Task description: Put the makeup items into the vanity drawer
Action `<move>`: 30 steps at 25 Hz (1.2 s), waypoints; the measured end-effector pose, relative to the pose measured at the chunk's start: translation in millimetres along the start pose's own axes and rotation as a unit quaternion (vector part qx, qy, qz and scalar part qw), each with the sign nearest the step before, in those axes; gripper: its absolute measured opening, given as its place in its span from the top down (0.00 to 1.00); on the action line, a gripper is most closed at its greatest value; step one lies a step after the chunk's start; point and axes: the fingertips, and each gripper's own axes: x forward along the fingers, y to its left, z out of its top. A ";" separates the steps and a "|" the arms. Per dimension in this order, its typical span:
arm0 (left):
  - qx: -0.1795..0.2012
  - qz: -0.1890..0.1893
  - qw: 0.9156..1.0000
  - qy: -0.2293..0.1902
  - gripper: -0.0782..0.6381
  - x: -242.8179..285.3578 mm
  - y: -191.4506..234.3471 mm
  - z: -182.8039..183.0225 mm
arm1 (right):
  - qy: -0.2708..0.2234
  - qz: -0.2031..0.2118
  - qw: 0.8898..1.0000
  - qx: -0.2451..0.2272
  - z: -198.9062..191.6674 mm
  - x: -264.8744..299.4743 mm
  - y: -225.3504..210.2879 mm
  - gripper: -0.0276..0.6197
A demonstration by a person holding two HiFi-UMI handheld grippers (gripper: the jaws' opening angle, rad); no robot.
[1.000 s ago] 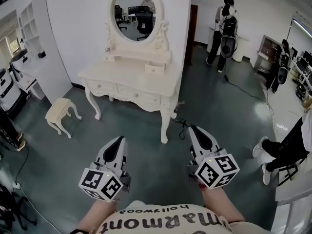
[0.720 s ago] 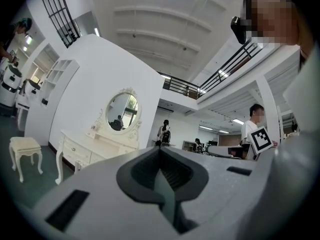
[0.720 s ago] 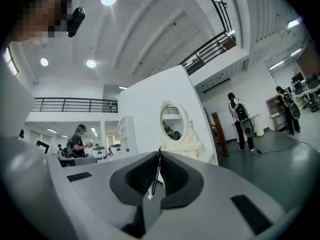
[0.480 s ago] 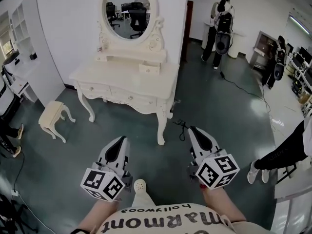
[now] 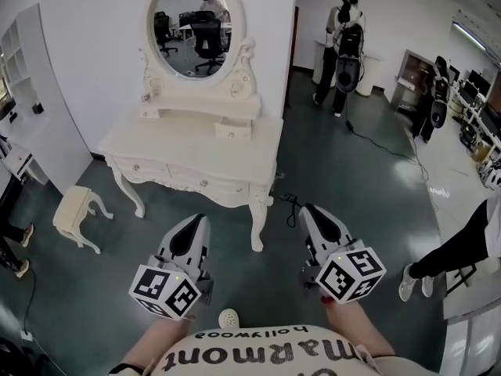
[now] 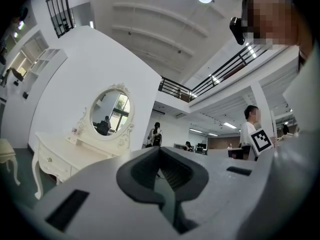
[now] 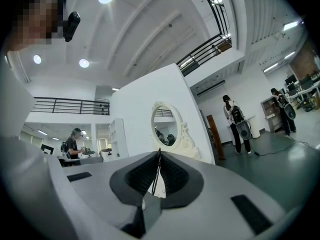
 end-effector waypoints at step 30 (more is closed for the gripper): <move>0.002 -0.001 1.000 0.019 0.88 123.5 197.5 7.1 | 0.016 -0.036 0.999 -0.010 -42.2 216.2 -33.9 0.90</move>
